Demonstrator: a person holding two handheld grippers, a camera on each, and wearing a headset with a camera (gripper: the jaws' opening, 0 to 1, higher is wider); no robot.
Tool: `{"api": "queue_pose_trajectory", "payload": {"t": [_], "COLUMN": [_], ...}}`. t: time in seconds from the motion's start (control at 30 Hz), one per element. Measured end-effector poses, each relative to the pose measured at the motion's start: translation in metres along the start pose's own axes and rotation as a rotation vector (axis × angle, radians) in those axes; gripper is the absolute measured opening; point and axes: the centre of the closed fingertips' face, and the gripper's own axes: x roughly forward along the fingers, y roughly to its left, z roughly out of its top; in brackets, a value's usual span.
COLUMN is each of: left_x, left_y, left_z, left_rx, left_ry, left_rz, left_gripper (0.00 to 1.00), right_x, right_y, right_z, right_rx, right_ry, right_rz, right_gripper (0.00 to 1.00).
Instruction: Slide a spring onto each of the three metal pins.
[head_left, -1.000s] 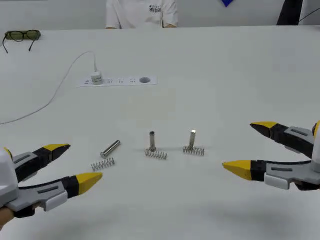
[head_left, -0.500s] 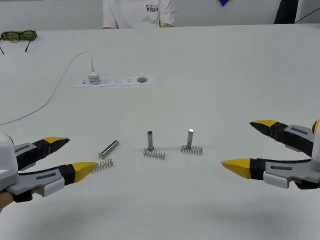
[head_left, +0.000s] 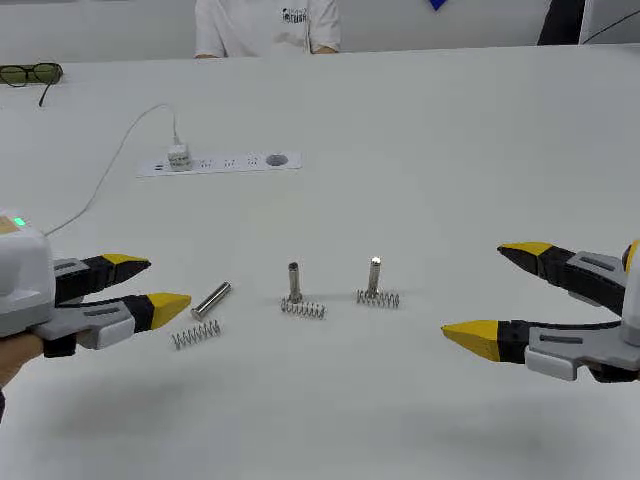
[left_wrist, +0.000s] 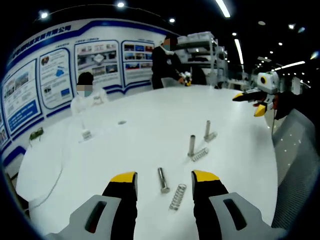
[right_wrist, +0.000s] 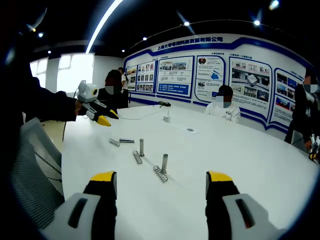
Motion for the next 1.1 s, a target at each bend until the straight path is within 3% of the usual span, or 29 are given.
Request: {"api": "queue_pose_trajectory", "payload": {"t": [0.33,0.57,0.73,1.1], "left_x": [0.026,0.043,0.056,0.068], "left_y": [0.002,0.006,0.001,0.008], "left_z": [-0.006,-0.013,-0.017,-0.025], "left_rx": [0.007,0.007,0.022,0.022], "left_ry": [0.099,0.184,0.236,0.334], "left_rz": [-0.037,-0.016,-0.028,-0.01], "left_gripper": [0.4,0.31,0.28,0.23], "right_x": [0.002,0.003,0.003,0.002], "right_y": [0.001,0.003,0.003,0.002], "right_z": [-0.006,-0.011,-0.013,-0.014], "right_rx": [0.008,0.012,0.015,0.021], "right_ry": [0.013,0.027,0.032,0.037], "right_rz": [0.01,0.018,0.019,0.014], "right_gripper": [0.74,0.74,0.74,0.74]}}
